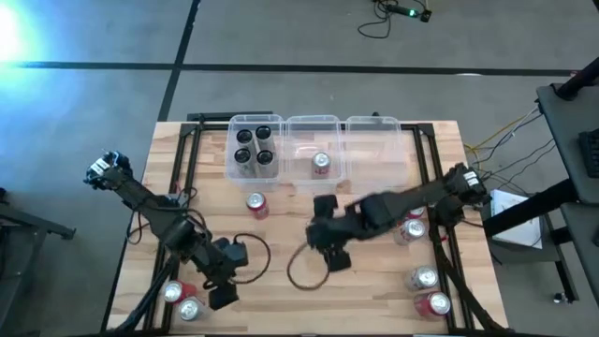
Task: Sort soda cans
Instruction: Put the bottom red-silver soda can into the middle transparent bin
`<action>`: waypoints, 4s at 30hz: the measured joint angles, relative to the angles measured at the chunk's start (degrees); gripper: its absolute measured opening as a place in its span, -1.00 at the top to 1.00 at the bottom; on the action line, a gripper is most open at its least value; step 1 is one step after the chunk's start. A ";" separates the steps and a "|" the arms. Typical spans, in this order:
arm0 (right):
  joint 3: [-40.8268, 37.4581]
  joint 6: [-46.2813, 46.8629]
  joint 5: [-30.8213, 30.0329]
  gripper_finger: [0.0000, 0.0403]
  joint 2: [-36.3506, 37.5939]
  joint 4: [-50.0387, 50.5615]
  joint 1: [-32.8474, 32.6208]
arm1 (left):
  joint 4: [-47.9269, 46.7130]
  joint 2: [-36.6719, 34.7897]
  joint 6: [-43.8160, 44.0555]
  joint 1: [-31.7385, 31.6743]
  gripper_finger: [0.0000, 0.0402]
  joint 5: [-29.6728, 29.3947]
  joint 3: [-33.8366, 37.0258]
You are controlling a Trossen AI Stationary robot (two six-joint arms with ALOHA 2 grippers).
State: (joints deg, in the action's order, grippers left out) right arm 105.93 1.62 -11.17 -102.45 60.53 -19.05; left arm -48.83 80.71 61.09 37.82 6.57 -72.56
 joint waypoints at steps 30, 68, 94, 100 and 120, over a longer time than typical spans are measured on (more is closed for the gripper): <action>-14.51 22.00 -9.26 -0.83 -0.16 -28.76 -10.34 | -32.64 15.78 21.06 30.22 -0.63 -14.92 -23.31; -14.82 24.96 -9.40 -0.83 -3.60 -31.27 -11.46 | -17.77 13.79 20.26 30.41 -0.63 -10.29 -5.43; -14.82 25.14 -9.39 -0.83 -3.63 -31.32 -11.46 | -7.62 13.71 20.01 28.46 -0.47 -8.42 5.04; -14.82 24.04 -9.39 -0.83 -3.63 -31.32 -11.46 | -7.67 13.64 16.04 25.52 -0.31 -9.74 4.18; -14.92 19.38 -9.39 -0.83 -3.63 -30.25 -11.83 | -0.49 13.91 -13.33 -0.47 -0.32 -17.59 4.88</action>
State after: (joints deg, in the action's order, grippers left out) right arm 91.01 20.99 -20.56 -106.08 30.28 -30.87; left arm -49.31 94.62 47.76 37.35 -11.03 -67.68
